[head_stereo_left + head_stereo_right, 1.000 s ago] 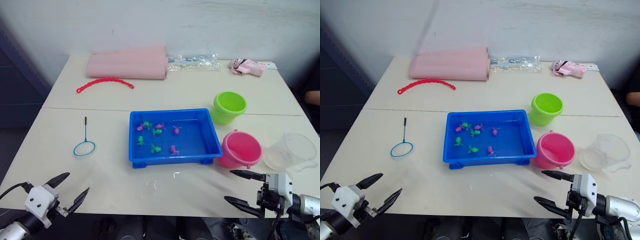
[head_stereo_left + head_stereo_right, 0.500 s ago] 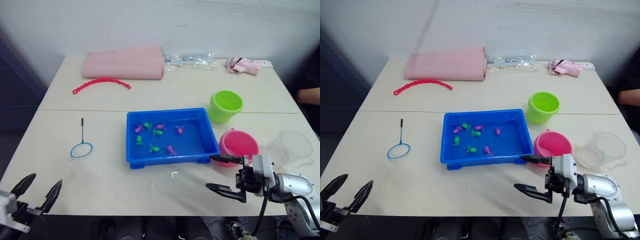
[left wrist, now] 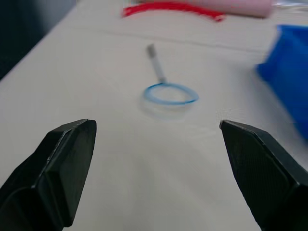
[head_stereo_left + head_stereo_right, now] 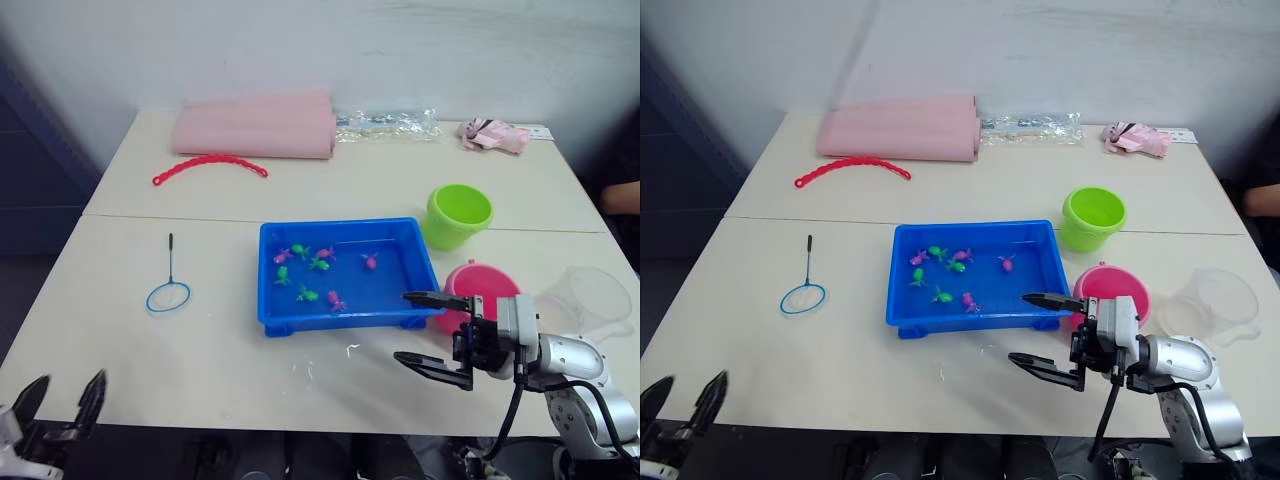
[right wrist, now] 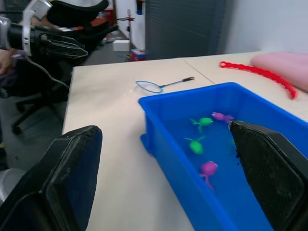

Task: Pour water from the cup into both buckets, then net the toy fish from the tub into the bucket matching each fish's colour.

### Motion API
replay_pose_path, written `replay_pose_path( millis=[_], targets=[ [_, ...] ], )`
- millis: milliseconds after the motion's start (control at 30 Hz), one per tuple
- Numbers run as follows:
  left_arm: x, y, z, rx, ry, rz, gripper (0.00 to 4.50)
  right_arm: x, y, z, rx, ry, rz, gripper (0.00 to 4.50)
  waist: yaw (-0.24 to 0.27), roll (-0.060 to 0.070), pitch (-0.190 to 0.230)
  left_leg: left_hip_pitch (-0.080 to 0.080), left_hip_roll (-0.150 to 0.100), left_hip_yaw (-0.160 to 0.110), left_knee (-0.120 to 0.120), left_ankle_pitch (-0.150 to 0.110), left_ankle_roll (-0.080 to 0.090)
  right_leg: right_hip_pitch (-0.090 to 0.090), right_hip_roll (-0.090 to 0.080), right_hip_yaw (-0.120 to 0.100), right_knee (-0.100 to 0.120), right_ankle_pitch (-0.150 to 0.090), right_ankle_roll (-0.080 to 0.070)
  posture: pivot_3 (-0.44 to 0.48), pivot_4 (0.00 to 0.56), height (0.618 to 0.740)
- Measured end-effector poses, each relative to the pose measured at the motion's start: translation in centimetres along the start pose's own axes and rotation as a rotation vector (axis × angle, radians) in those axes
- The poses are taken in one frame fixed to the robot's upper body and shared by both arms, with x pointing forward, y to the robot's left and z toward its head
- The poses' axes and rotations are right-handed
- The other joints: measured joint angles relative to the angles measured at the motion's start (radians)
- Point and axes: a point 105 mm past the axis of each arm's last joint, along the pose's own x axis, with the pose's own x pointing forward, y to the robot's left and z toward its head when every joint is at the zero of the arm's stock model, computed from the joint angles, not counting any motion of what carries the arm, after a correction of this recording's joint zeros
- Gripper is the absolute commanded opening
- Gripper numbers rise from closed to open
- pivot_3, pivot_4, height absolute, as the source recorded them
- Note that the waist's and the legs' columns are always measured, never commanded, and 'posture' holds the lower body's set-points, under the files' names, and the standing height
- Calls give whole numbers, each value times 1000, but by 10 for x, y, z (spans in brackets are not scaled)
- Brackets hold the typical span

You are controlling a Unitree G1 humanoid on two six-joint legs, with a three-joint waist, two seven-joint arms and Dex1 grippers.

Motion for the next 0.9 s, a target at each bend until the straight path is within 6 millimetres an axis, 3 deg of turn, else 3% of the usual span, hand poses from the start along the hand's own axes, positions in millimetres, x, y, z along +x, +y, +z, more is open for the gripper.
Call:
replay_pose_path(
  millis=[33,67,200,367,500,633,767,900],
  targets=[
    [12,-25,6,35,-5,-175,4472,-12,-3,0,13,31,-68,4500,0,0,0,0,0,0,0,0,0,0,0,0,0,0,0,0,150,740],
    [18,-37,9,44,-10,-254,4472,-19,-3,1,16,51,-107,4500,2,1,0,-1,0,1,0,2,4,0,1,0,-1,0,-1,0,150,740],
    [31,-56,15,79,-13,-401,4472,-37,-3,2,21,88,-207,4500,7,2,0,-1,0,0,0,2,5,0,2,-2,-1,-1,-1,0,150,740],
    [65,-114,39,172,-47,-798,4472,-115,3,8,38,209,-641,4500,2,5,0,3,-1,5,0,2,7,2,1,-3,2,1,2,0,150,740],
    [73,-134,54,161,-101,-892,4472,-145,10,11,38,258,-791,4500,-3,7,0,5,0,8,0,2,7,1,2,1,3,1,3,0,150,740],
    [86,-179,70,152,-120,-1108,4472,-206,43,11,128,277,-1201,4500,3,14,-4,6,0,10,-6,3,0,-2,3,11,5,1,3,0,150,740],
    [91,-201,94,119,-196,-1166,4472,-222,54,-1,214,263,-1379,4500,-4,17,-6,7,-1,13,-7,4,0,-3,2,16,6,1,3,0,150,740],
    [92,-207,90,97,-165,-1186,4472,-240,48,-14,270,234,-1517,4500,-27,18,-6,8,-1,16,-8,5,0,-6,3,20,7,2,3,0,150,740]
  ],
)
